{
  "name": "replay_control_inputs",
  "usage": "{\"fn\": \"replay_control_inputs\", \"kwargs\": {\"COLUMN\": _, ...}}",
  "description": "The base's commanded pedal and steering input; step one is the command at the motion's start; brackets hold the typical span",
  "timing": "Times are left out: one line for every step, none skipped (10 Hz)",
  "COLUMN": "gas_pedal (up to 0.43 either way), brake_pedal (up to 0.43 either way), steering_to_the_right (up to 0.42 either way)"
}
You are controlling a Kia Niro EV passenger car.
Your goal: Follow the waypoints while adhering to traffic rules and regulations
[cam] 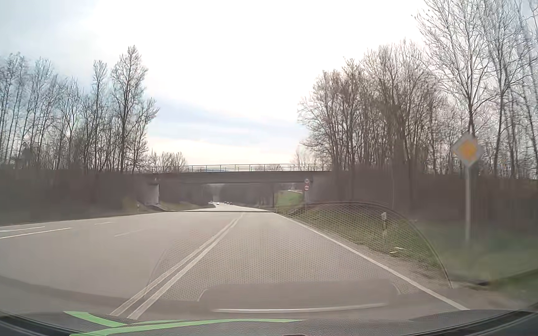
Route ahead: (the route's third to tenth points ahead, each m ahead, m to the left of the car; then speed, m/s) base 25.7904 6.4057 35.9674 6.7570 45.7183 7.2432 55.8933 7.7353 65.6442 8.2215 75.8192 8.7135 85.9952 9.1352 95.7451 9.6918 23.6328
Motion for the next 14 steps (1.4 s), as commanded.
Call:
{"fn": "replay_control_inputs", "kwargs": {"gas_pedal": 0.087, "brake_pedal": 0.0, "steering_to_the_right": -0.006}}
{"fn": "replay_control_inputs", "kwargs": {"gas_pedal": 0.087, "brake_pedal": 0.0, "steering_to_the_right": -0.005}}
{"fn": "replay_control_inputs", "kwargs": {"gas_pedal": 0.087, "brake_pedal": 0.0, "steering_to_the_right": -0.006}}
{"fn": "replay_control_inputs", "kwargs": {"gas_pedal": 0.087, "brake_pedal": 0.0, "steering_to_the_right": -0.006}}
{"fn": "replay_control_inputs", "kwargs": {"gas_pedal": 0.087, "brake_pedal": 0.0, "steering_to_the_right": -0.006}}
{"fn": "replay_control_inputs", "kwargs": {"gas_pedal": 0.087, "brake_pedal": 0.0, "steering_to_the_right": -0.006}}
{"fn": "replay_control_inputs", "kwargs": {"gas_pedal": 0.087, "brake_pedal": 0.0, "steering_to_the_right": -0.006}}
{"fn": "replay_control_inputs", "kwargs": {"gas_pedal": 0.087, "brake_pedal": 0.0, "steering_to_the_right": -0.006}}
{"fn": "replay_control_inputs", "kwargs": {"gas_pedal": 0.087, "brake_pedal": 0.0, "steering_to_the_right": -0.006}}
{"fn": "replay_control_inputs", "kwargs": {"gas_pedal": 0.087, "brake_pedal": 0.0, "steering_to_the_right": -0.006}}
{"fn": "replay_control_inputs", "kwargs": {"gas_pedal": 0.079, "brake_pedal": 0.0, "steering_to_the_right": -0.005}}
{"fn": "replay_control_inputs", "kwargs": {"gas_pedal": 0.028, "brake_pedal": 0.0, "steering_to_the_right": -0.005}}
{"fn": "replay_control_inputs", "kwargs": {"gas_pedal": 0.0, "brake_pedal": 0.0, "steering_to_the_right": -0.005}}
{"fn": "replay_control_inputs", "kwargs": {"gas_pedal": 0.0, "brake_pedal": 0.0, "steering_to_the_right": -0.004}}
